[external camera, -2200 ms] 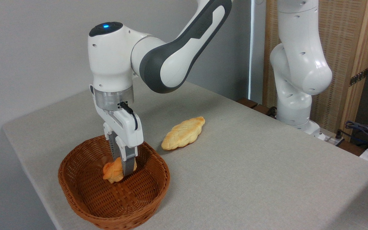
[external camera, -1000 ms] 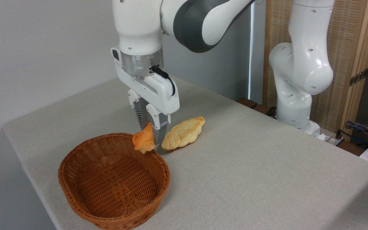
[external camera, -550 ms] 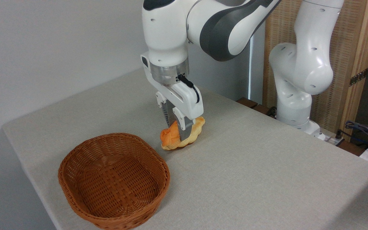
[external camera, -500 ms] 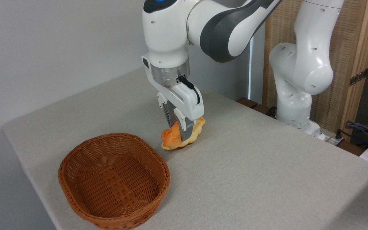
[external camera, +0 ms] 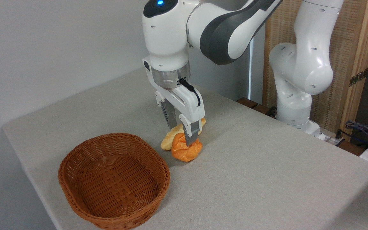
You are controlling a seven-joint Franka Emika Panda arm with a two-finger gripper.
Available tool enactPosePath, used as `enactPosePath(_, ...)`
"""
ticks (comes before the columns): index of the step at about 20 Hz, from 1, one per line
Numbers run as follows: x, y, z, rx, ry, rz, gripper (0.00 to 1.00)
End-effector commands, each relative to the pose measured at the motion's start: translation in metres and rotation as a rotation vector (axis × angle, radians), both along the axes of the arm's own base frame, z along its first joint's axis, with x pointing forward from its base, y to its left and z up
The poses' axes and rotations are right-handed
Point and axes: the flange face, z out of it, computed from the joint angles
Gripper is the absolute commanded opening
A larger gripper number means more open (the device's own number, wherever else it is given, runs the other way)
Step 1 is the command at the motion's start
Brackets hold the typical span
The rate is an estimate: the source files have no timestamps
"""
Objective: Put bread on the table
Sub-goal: 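Lower the orange roll onto the table beside the croissant, then open the gripper and raise it away from the roll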
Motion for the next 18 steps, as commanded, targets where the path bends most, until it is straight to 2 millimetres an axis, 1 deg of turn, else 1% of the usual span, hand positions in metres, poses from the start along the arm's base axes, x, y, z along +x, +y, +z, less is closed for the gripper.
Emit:
enactPosePath(1, -0.002, 0.002, 0.003, -0.001, 0.004, -0.019, 1.00)
enactPosePath(2, -0.001, 0.002, 0.005, -0.001, -0.002, -0.018, 1.00)
enactPosePath(4, 0.005, 0.001, 0.014, 0.005, -0.057, -0.017, 1.00)
enactPosePath(5, 0.012, 0.002, 0.024, 0.021, -0.108, -0.017, 1.00)
enactPosePath(7, 0.019, 0.003, 0.033, 0.043, -0.171, -0.012, 1.00)
enactPosePath(8, 0.027, 0.004, 0.042, 0.053, -0.206, -0.010, 1.00)
enactPosePath(12, 0.059, 0.003, 0.059, 0.075, -0.243, 0.022, 1.00)
enactPosePath(13, 0.064, 0.003, 0.062, 0.079, -0.247, 0.045, 1.00)
enactPosePath(16, 0.075, 0.005, 0.073, 0.082, -0.264, 0.092, 1.00)
enactPosePath(18, 0.079, 0.014, 0.077, 0.082, -0.267, 0.142, 1.00)
